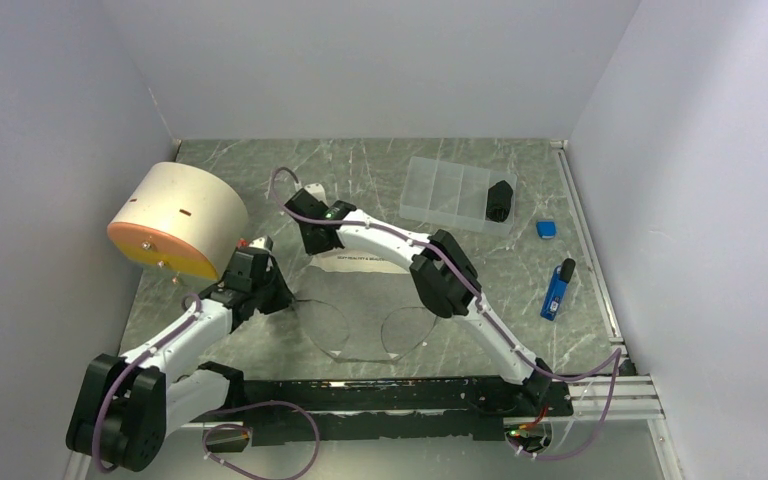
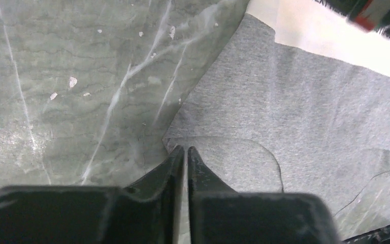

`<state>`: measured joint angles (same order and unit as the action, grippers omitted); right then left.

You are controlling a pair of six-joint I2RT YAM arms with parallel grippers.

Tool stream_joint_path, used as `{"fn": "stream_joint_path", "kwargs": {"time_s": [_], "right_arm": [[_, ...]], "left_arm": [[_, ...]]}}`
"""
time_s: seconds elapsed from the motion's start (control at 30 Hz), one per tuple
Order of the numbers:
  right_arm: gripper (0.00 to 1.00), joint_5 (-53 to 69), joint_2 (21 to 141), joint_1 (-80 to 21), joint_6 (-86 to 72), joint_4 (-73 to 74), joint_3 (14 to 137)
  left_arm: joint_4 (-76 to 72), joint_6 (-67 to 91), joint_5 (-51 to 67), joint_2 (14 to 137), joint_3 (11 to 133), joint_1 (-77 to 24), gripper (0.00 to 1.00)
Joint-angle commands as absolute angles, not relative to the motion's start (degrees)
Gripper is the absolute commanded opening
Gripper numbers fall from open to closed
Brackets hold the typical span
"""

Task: Roll the underwear
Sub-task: Fold the underwear at the center of the board.

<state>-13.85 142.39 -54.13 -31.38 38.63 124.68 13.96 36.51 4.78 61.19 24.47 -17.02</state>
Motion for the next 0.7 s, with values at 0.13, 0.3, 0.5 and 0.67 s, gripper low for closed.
{"fn": "stream_joint_path", "kwargs": {"time_s": [0.13,0.3,0.5,0.67], "right_arm": [[0.18,-8.2,139.2,-53.3,-31.1,36.1,124.7],[0.33,-8.3,141.7,-53.3,-29.9,38.5,128.4],[0.34,-12.1,143.4,-53.5,-28.4,42.3,132.5],[0.34,-14.3,144.9,-53.5,-27.4,44.0,135.0]], "left_arm": [[14.2,37.5,5.2,60.4,25.0,-17.0,0.51],[14.7,36.2,2.9,63.4,26.1,-16.9,0.66],[16.6,34.4,2.7,70.6,27.4,-16.9,0.59],[16.6,34.4,2.6,74.1,25.8,-16.9,0.53]]}}
